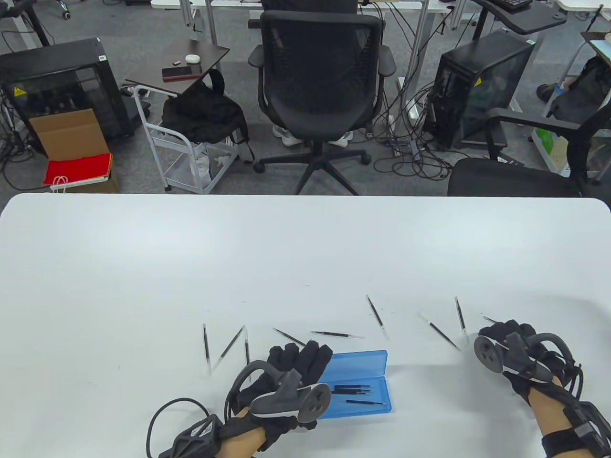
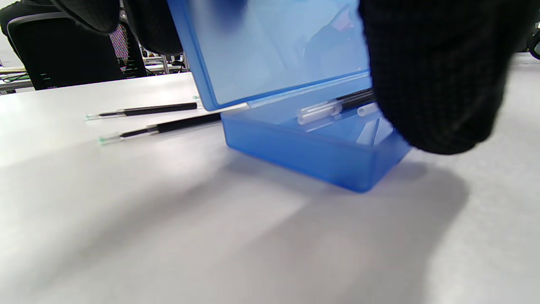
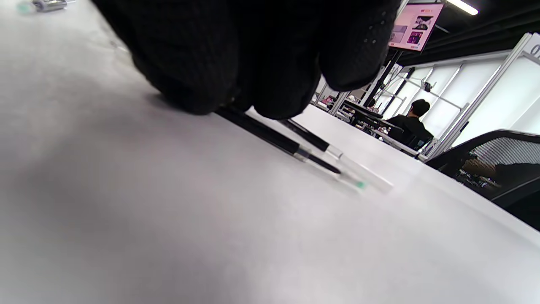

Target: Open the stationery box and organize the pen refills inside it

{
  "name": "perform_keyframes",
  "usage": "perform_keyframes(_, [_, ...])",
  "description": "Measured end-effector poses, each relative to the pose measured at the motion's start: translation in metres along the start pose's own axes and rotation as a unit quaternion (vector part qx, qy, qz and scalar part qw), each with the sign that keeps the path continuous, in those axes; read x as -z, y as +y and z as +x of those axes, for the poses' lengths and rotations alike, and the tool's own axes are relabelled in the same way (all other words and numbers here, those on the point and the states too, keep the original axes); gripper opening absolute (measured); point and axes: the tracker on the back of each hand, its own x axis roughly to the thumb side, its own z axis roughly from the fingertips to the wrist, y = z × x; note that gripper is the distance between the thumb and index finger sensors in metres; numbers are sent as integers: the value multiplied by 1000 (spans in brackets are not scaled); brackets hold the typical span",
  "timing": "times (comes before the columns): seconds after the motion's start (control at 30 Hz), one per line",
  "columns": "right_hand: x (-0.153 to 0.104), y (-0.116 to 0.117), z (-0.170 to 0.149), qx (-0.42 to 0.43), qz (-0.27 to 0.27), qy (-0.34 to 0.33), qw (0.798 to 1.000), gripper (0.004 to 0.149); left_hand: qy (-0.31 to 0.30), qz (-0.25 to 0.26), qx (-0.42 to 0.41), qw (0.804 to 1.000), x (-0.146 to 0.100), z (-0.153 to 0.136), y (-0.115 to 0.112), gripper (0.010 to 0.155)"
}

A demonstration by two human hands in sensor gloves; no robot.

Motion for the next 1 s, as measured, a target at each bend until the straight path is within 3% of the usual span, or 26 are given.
perform_keyframes(0.73, [1, 1, -5, 19, 3, -1, 1000, 50, 3, -3, -4, 1000, 1, -1, 0, 129])
perform_keyframes(0.83, [-3, -8, -5, 18, -23, 2, 1000, 51, 3, -3, -4, 1000, 1, -1, 0, 129])
perform_keyframes(1.0, [-20, -50, 15, 50, -86, -28, 995, 52, 2, -3, -4, 1000, 1, -1, 0, 129])
